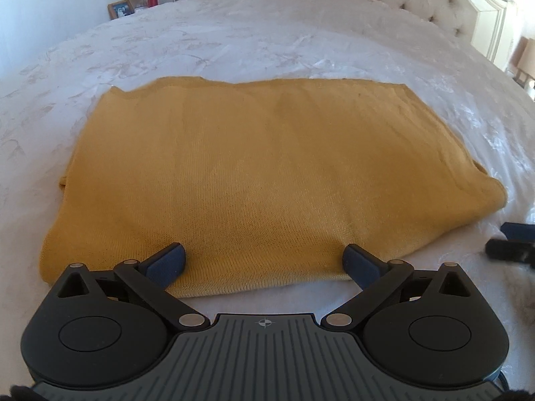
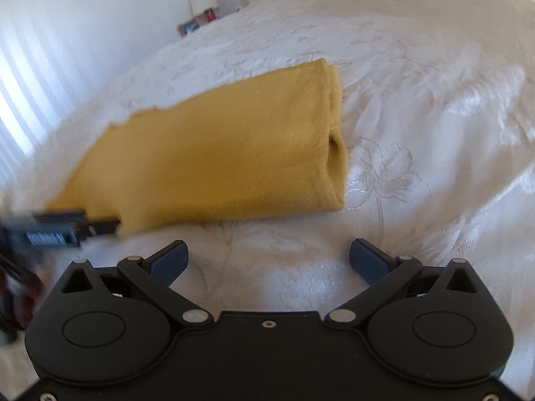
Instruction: Fold small clothes
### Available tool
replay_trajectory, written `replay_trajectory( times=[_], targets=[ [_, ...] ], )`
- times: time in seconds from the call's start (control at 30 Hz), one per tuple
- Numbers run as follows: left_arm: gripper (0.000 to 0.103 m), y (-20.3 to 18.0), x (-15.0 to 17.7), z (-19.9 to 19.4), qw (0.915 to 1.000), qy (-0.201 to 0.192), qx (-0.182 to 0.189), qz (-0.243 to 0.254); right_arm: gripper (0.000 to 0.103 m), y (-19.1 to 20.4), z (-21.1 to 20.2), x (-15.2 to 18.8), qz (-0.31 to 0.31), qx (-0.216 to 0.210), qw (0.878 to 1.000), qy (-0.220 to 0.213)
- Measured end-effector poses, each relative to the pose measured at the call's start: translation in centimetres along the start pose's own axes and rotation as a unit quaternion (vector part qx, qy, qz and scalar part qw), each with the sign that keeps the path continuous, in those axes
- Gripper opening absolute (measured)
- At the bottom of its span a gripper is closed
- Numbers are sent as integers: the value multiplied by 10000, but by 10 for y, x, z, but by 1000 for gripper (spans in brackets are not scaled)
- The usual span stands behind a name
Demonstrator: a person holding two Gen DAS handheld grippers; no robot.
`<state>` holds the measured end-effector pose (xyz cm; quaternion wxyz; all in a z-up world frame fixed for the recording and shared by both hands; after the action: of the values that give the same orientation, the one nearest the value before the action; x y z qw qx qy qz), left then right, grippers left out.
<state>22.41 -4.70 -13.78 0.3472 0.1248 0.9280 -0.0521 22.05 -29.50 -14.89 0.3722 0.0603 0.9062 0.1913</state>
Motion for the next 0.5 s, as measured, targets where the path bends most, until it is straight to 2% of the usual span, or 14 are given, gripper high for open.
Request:
replay_trajectory(
  times=[0.13, 0.2, 0.5],
  targets=[
    [103, 0, 3, 1, 10000, -31, -7, -24, 102, -20, -8, -9, 907, -544, 9943, -136],
    [103, -2, 4, 1, 10000, -24, -36, 4, 102, -27, -7, -17, 1154, -658, 9910, -146],
    [103, 0, 4, 1, 10000, -50, -47, -31, 101, -33, 36, -71, 938, -822, 9921, 124]
  ],
)
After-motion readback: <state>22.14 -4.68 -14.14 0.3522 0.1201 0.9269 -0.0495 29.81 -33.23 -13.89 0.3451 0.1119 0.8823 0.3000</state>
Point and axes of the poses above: each gripper's, at about its wrist camera, not at the fingertips, and z roughly the way its jaws point, y to its left, x to its underside, the point moved 6 cm from there along z, roughly the way its jaws point, and after that the axes turned 1 degree about y, right-handed, at the moved point
